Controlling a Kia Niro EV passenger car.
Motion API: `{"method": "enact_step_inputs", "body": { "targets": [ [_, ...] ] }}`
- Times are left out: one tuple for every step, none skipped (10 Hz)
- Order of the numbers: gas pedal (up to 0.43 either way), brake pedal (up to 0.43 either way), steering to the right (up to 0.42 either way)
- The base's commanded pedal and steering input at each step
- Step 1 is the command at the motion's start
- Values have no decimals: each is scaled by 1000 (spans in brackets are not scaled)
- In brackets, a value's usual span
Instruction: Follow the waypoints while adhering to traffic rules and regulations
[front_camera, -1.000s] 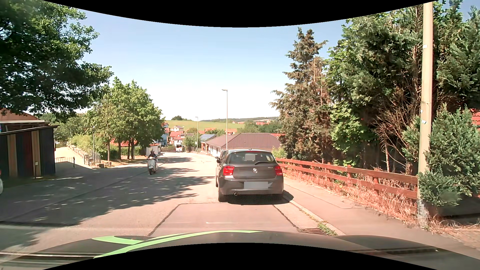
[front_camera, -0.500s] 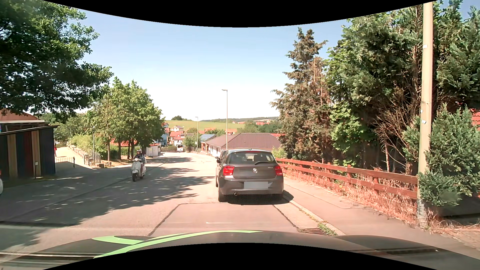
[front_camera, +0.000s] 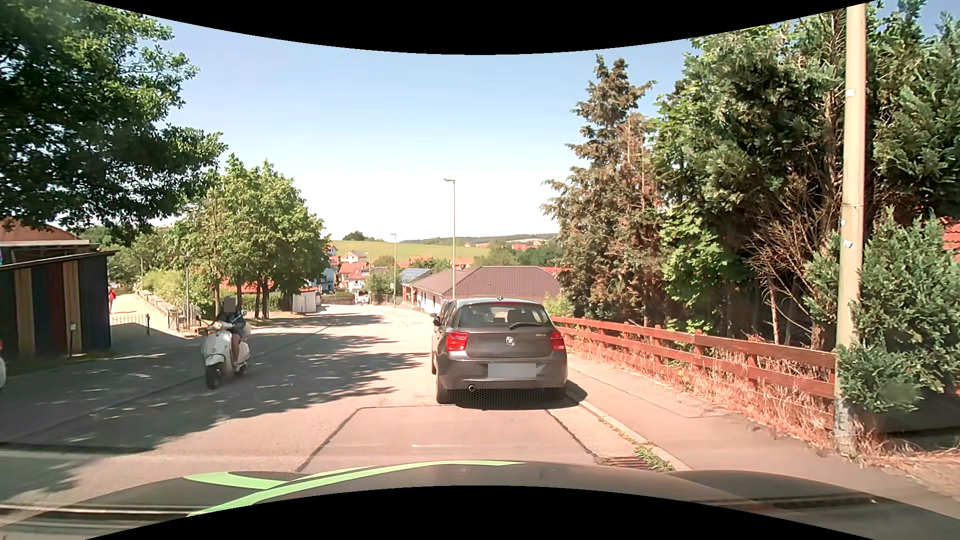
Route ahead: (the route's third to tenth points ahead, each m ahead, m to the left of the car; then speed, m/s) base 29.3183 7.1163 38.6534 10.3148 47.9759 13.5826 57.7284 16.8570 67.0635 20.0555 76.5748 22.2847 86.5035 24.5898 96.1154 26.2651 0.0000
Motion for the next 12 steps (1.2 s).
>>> {"method": "enact_step_inputs", "body": {
  "targets": [
    [0,323,-239],
    [0,323,-239],
    [0,323,-239],
    [0,317,-240],
    [0,293,-240],
    [0,226,-262],
    [0,128,-329],
    [0,55,-415],
    [0,30,-496],
    [0,18,-581],
    [0,0,-677],
    [0,0,-783]
  ]
}}
